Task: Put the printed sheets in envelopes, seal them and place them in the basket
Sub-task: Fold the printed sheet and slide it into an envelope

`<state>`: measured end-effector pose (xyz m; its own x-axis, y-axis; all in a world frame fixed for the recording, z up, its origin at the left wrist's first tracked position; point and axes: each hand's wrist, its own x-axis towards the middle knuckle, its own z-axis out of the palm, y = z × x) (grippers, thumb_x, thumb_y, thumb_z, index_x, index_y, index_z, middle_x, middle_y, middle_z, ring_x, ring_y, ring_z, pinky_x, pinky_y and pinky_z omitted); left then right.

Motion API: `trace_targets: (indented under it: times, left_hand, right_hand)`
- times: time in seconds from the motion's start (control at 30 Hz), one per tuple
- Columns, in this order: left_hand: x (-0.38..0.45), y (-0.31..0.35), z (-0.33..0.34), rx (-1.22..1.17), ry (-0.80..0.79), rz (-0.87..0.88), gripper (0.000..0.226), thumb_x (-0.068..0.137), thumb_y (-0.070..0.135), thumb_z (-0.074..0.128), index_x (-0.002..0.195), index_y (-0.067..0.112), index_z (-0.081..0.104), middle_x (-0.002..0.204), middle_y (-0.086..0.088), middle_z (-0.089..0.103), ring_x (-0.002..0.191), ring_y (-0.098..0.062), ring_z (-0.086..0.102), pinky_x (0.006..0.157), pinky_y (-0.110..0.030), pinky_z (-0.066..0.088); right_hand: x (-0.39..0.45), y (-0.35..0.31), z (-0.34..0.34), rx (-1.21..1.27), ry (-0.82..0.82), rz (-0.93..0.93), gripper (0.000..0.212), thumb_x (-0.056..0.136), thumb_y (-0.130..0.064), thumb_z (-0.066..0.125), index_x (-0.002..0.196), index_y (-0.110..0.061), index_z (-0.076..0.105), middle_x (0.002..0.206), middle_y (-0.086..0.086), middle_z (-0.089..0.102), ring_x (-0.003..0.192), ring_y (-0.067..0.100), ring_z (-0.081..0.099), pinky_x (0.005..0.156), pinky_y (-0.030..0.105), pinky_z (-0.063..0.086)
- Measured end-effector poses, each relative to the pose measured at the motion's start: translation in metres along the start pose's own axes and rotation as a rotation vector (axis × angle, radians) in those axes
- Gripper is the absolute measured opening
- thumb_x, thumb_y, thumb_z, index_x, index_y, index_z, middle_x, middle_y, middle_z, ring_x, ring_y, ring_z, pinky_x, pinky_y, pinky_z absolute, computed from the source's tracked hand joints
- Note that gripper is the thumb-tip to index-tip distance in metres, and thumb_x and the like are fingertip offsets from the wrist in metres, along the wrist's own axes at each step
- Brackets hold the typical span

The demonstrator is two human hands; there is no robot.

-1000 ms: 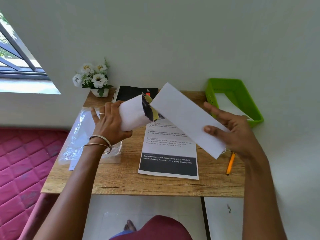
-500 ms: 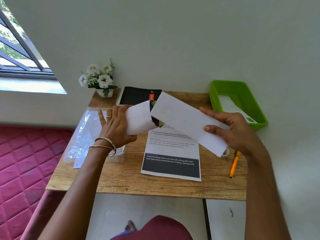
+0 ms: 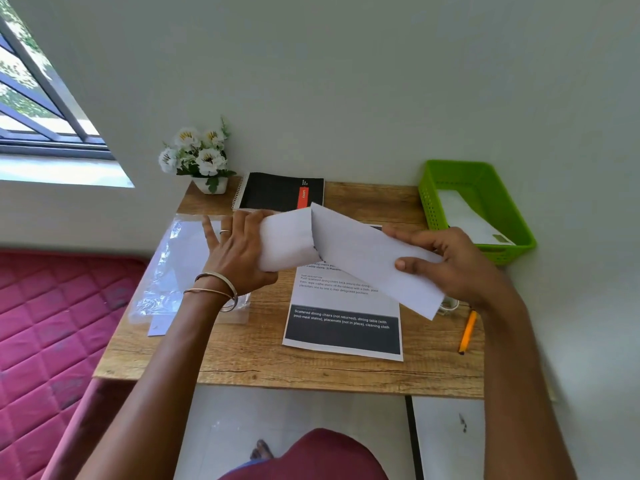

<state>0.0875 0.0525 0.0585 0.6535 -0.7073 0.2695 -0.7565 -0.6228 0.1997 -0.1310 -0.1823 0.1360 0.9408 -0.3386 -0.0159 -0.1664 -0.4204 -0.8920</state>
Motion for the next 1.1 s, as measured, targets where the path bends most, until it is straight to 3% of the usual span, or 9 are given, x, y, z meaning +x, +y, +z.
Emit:
trace_targets:
  times: [0.07, 0.23, 0.53, 0.8, 0.87, 0.97, 1.03, 1.1]
  left_hand:
    - [-0.001, 0.002, 0.002, 0.039, -0.012, 0.034, 0.094, 0.053, 0.040, 0.078, 0.128, 0.019, 0.026, 0.122, -0.015, 0.041, 0.118, -0.039, 0.037, 0.105, -0.072, 0.003]
    - [-0.008, 0.005, 0.009, 0.034, -0.027, 0.009, 0.096, 0.053, 0.042, 0.078, 0.131, 0.017, 0.028, 0.121, -0.013, 0.040, 0.118, -0.038, 0.037, 0.106, -0.071, 0.002]
    - [-0.013, 0.005, 0.010, 0.002, -0.044, 0.084, 0.095, 0.052, 0.040, 0.078, 0.127, 0.021, 0.023, 0.119, -0.014, 0.041, 0.116, -0.040, 0.038, 0.107, -0.069, 0.005]
    - [-0.016, 0.006, 0.008, -0.034, -0.027, 0.086, 0.096, 0.051, 0.040, 0.080, 0.126, 0.022, 0.022, 0.118, -0.016, 0.042, 0.114, -0.040, 0.039, 0.108, -0.068, 0.009]
    - [-0.016, 0.007, 0.009, -0.007, -0.025, 0.119, 0.095, 0.051, 0.042, 0.080, 0.126, 0.021, 0.025, 0.117, -0.015, 0.043, 0.112, -0.039, 0.040, 0.106, -0.068, 0.012]
    - [-0.016, 0.011, 0.013, -0.021, -0.039, 0.156, 0.093, 0.052, 0.045, 0.077, 0.126, 0.020, 0.027, 0.118, -0.013, 0.043, 0.113, -0.037, 0.040, 0.107, -0.066, 0.014]
    - [-0.017, 0.017, 0.015, -0.046, -0.042, 0.159, 0.090, 0.054, 0.046, 0.076, 0.125, 0.022, 0.026, 0.119, -0.013, 0.043, 0.113, -0.037, 0.041, 0.108, -0.065, 0.015]
    - [-0.017, 0.022, 0.016, -0.054, -0.032, 0.149, 0.090, 0.055, 0.045, 0.076, 0.125, 0.023, 0.025, 0.118, -0.013, 0.044, 0.113, -0.037, 0.042, 0.109, -0.064, 0.010]
  right_hand:
    - [0.003, -0.004, -0.005, -0.031, -0.017, 0.016, 0.044, 0.084, -0.008, 0.069, 0.117, -0.037, 0.060, 0.112, -0.022, 0.063, 0.102, 0.005, 0.063, 0.083, 0.025, 0.052]
    - [0.003, -0.011, -0.021, -0.066, -0.088, 0.008, 0.039, 0.085, -0.007, 0.067, 0.114, -0.033, 0.064, 0.111, -0.015, 0.067, 0.085, -0.007, 0.063, 0.064, 0.007, 0.045]
    - [0.004, -0.019, -0.034, -0.079, -0.181, 0.110, 0.037, 0.085, -0.005, 0.066, 0.116, -0.023, 0.067, 0.095, -0.007, 0.073, 0.063, 0.002, 0.065, 0.050, 0.013, 0.046]
    - [0.004, -0.022, -0.036, -0.080, -0.222, 0.142, 0.036, 0.084, -0.004, 0.066, 0.117, -0.021, 0.067, 0.090, 0.000, 0.075, 0.065, 0.006, 0.068, 0.051, 0.015, 0.048]
    - [0.007, -0.023, -0.034, -0.121, -0.243, 0.145, 0.036, 0.084, -0.006, 0.067, 0.114, -0.026, 0.068, 0.098, 0.000, 0.075, 0.079, 0.011, 0.071, 0.062, 0.021, 0.055]
    - [0.016, -0.024, -0.025, -0.242, -0.256, 0.119, 0.039, 0.082, -0.011, 0.072, 0.113, -0.035, 0.067, 0.103, -0.005, 0.073, 0.092, 0.011, 0.068, 0.081, 0.030, 0.054]
    - [0.022, -0.025, -0.015, -0.319, -0.174, 0.066, 0.044, 0.077, -0.015, 0.077, 0.114, -0.036, 0.066, 0.098, -0.012, 0.070, 0.090, -0.001, 0.061, 0.081, 0.020, 0.049]
    - [0.028, -0.023, -0.005, -0.348, 0.006, 0.009, 0.053, 0.070, -0.019, 0.082, 0.118, -0.033, 0.064, 0.084, -0.006, 0.065, 0.081, 0.001, 0.055, 0.073, 0.017, 0.041]
